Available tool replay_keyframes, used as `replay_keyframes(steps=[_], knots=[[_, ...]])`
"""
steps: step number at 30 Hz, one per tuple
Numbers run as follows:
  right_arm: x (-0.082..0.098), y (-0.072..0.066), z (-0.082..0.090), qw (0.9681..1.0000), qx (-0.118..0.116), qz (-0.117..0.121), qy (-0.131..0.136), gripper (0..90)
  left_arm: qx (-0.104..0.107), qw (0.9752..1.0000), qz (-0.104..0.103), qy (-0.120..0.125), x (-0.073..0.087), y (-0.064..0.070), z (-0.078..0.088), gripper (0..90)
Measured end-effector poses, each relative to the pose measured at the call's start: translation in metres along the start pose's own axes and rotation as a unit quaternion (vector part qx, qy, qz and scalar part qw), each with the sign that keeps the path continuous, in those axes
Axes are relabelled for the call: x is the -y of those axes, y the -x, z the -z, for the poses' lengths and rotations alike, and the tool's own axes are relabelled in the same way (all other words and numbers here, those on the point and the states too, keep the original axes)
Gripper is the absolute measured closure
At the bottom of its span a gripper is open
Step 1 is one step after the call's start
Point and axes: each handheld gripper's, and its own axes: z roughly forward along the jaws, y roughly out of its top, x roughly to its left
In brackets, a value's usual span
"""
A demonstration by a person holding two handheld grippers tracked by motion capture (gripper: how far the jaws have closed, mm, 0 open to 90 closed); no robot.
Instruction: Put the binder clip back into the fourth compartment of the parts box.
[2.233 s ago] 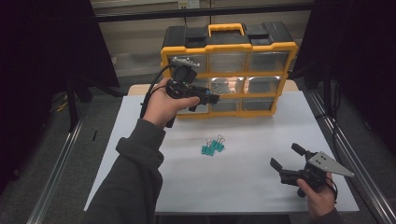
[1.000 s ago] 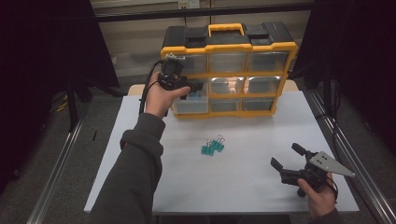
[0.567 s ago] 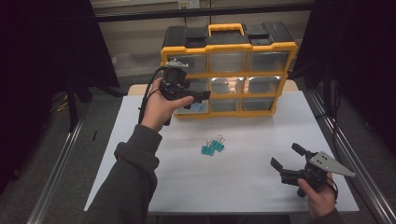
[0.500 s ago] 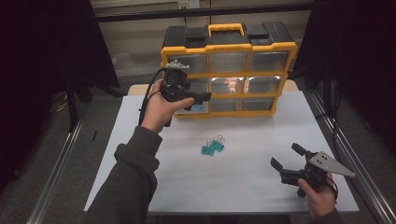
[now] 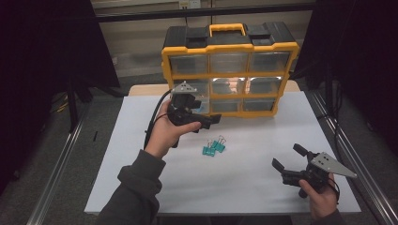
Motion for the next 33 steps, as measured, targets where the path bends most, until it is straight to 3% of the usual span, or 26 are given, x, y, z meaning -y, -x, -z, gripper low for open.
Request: replay_keyframes(steps=[7,16,25,33], knots=[[0.0,0.0,-0.001,1.0,-0.002,0.004,-0.001,0.6,-0.007,1.0,-0.001,-0.002,0.02,0.002,-0.006,8.9],[0.0,0.0,-0.001,1.0,-0.002,0.004,-0.001,0.6,-0.013,0.9997,0.018,-0.007,0.053,0.001,-0.021,7.7],[0.0,-0.001,-0.001,1.0,-0.002,0.004,-0.001,0.6,-0.024,0.9992,0.029,-0.009,0.073,0.0,-0.03,6.2],[0.0,0.0,-0.001,1.0,-0.002,0.005,-0.002,0.6,-0.039,0.9982,0.037,-0.027,0.091,-0.003,-0.04,5.3]])
